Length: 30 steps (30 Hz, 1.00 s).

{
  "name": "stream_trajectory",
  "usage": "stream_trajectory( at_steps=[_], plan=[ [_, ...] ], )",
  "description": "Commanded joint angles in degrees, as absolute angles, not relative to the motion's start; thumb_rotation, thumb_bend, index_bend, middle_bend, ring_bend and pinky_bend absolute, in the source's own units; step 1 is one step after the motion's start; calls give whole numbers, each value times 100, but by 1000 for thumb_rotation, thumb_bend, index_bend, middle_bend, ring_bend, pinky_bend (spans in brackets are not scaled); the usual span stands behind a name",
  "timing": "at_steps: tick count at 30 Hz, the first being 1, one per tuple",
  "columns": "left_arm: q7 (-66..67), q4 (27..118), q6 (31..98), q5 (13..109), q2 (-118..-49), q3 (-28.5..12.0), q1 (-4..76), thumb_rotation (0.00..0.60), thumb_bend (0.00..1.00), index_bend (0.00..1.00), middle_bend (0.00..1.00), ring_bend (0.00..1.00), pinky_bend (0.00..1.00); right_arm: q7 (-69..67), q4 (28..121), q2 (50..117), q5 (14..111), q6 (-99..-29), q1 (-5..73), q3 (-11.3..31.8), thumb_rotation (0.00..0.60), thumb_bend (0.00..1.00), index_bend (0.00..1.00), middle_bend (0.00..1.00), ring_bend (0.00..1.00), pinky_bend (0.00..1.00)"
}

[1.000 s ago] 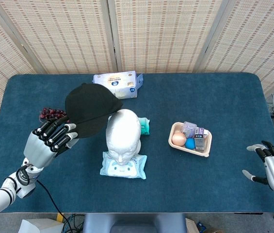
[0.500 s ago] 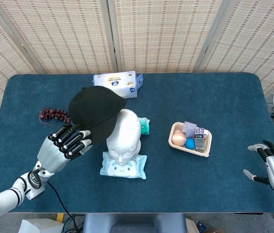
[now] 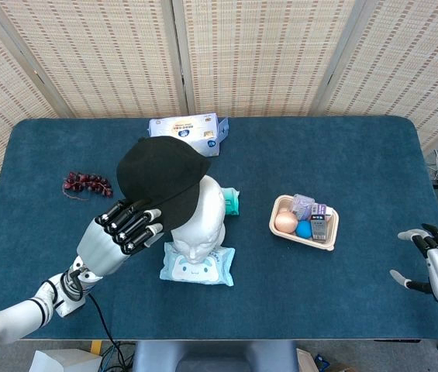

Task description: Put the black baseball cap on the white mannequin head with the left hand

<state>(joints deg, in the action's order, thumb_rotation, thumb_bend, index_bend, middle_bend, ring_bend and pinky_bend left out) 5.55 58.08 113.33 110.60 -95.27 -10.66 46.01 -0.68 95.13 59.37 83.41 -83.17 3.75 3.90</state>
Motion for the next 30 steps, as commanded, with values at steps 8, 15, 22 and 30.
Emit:
stream_trajectory(
  at_steps=[8,15,22,30],
  plan=[
    [654,5861,11175,11145,-9656,-1015,4650,600,424,732,531,371,540,-82,9512,5924,8307,-8300,378,406,600,0,327,315,156,287],
    [643,5845,10999,11131,-9737,-961,4665,600,424,731,531,371,540,-117,9504,5911,8283,-8295,376,419,600,0,327,315,156,287],
    [566,5776,10909,11126,-9828,-927,4686,600,424,732,531,371,540,-125,9494,5907,8262,-8280,379,427,600,0,327,315,156,287],
    [606,5850,10821,11220,-9870,-842,4708,600,424,733,531,370,540,-110,9484,5904,8209,-8241,390,441,600,0,327,315,156,287]
  ],
)
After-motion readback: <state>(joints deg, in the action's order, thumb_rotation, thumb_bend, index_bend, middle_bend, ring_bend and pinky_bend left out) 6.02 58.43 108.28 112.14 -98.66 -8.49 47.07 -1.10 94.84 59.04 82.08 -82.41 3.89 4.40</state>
